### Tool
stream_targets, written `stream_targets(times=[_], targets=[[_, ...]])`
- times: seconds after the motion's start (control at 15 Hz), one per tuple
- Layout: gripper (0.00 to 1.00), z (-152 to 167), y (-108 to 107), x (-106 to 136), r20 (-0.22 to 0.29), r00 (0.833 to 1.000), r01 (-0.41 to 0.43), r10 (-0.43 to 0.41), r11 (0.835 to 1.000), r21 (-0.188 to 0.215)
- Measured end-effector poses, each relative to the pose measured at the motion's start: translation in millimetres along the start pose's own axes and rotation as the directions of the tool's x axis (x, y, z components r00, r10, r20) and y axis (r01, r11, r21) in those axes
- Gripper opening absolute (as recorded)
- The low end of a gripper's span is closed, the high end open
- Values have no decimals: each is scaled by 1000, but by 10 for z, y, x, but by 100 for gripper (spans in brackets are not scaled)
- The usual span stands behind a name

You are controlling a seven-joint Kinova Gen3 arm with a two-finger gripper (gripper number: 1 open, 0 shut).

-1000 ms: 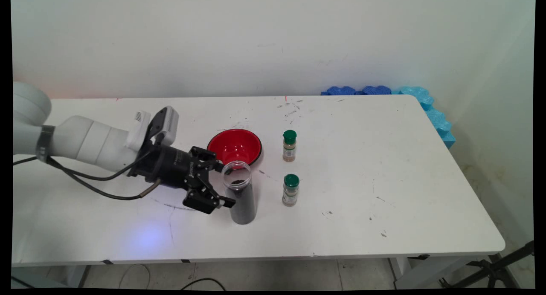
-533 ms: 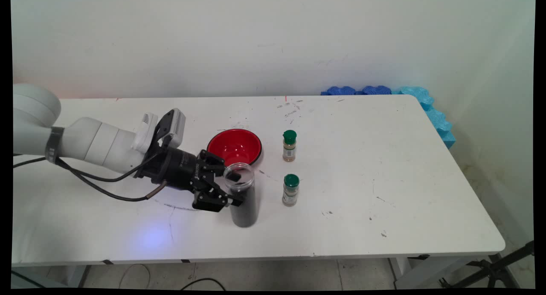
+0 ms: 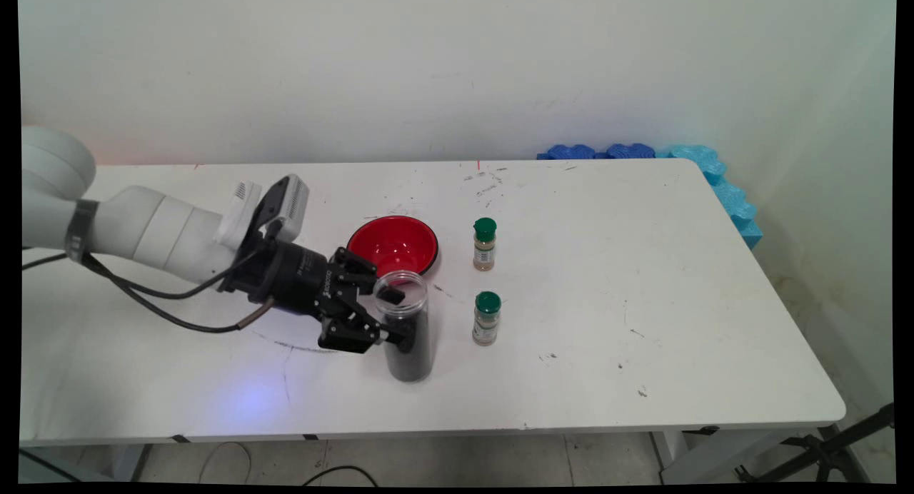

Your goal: Pour the black seasoning powder in the red bowl

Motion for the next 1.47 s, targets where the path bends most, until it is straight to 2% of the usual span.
stream_targets(times=[0.33,0.8,1.27,1.47], targets=[[0,-238,-15,233,4,1000,-25,25,1000,-13],[0,-689,-106,706,15,1000,-22,22,1000,2],[0,-896,-256,1054,54,997,56,-57,998,17],[0,-922,-322,1174,84,987,136,-138,990,26]])
